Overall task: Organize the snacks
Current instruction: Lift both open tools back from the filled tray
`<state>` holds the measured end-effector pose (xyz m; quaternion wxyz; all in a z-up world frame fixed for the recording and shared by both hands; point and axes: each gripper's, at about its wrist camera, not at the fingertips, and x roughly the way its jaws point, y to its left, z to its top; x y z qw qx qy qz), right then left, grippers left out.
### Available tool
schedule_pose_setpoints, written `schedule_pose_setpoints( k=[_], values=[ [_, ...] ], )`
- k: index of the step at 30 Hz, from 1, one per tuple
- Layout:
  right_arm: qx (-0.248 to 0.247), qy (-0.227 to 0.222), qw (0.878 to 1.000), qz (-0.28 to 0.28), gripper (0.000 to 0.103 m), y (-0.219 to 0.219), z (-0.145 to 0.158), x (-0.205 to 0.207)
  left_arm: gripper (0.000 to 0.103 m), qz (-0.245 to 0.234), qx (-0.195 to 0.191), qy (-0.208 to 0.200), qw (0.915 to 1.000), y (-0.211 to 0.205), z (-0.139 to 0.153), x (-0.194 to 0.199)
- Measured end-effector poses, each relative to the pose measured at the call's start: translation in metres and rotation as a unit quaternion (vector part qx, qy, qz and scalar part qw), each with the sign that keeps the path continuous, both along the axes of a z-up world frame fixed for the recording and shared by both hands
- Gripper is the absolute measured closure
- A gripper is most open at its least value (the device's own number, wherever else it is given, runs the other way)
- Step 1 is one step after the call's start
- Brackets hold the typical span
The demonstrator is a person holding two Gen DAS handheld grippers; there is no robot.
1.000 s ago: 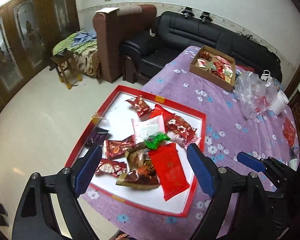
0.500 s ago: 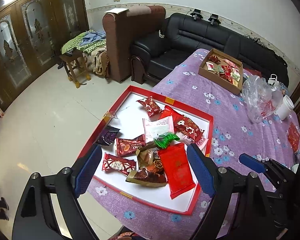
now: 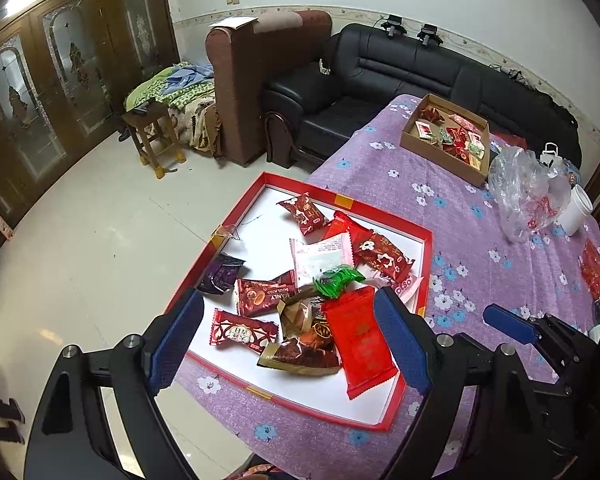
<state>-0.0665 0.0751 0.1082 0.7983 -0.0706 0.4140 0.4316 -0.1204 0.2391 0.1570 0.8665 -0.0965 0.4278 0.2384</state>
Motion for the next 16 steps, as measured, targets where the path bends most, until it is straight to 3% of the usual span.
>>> schedule_pose_setpoints(
  k=[16],
  values=[
    [0.0,-0.001,1.0,0.002,0.048,0.0022,-0.0024,-0.0022,0.015,-0.024,0.01,-0.009,0.9996,-0.004,-0.0023,0.0026]
  ],
)
